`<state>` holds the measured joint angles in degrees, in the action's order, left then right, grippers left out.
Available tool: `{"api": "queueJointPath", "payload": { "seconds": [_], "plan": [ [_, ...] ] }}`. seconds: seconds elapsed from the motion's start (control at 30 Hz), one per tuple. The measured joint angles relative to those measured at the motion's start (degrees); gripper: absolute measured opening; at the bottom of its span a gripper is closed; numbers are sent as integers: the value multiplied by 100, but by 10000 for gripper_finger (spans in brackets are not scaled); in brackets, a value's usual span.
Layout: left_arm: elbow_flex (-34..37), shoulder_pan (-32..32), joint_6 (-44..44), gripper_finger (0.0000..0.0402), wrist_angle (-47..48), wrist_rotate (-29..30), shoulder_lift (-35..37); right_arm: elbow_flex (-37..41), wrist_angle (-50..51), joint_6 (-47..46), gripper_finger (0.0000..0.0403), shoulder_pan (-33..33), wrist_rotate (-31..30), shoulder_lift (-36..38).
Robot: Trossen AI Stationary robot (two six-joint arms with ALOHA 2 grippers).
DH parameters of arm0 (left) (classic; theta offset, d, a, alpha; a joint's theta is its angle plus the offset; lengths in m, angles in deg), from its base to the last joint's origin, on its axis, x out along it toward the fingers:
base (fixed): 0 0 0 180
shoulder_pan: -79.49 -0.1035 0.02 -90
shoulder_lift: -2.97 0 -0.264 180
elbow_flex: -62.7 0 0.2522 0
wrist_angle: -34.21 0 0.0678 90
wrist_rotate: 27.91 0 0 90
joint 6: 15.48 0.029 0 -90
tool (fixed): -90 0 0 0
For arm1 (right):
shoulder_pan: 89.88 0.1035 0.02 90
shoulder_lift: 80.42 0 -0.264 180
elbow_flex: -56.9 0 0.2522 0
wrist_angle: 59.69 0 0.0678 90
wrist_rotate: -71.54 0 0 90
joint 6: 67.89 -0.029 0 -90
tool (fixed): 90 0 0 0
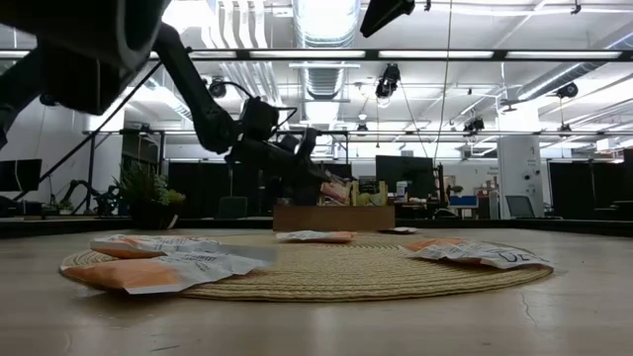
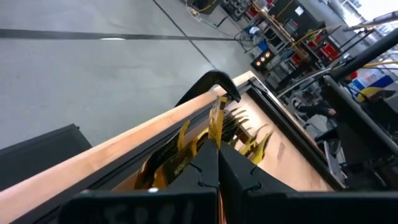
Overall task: Pick & Place Tea
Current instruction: Put the right red tea bag into the middle section of the wooden organizer
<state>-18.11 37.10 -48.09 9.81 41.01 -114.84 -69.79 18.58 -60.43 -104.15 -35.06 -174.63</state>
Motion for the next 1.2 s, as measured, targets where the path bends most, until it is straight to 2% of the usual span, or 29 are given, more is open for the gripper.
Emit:
{"api": "queueJointPath", "payload": {
  "seconds": [0.3,0.73,0.87,1.2],
  "plan": [
    [0,0,15,8,-83,39,-78,0,-4,-60,129,0,0,0],
    [2,-4,-88,82,-80,154,-77,0,-9,-45,124,0,0,-2],
    [7,-4,-139,89,-65,145,15,0,-9,-45,128,0,0,-2],
    [7,-4,84,80,43,-538,476,0,-2,-43,117,0,-1,-2]
  ]
}}
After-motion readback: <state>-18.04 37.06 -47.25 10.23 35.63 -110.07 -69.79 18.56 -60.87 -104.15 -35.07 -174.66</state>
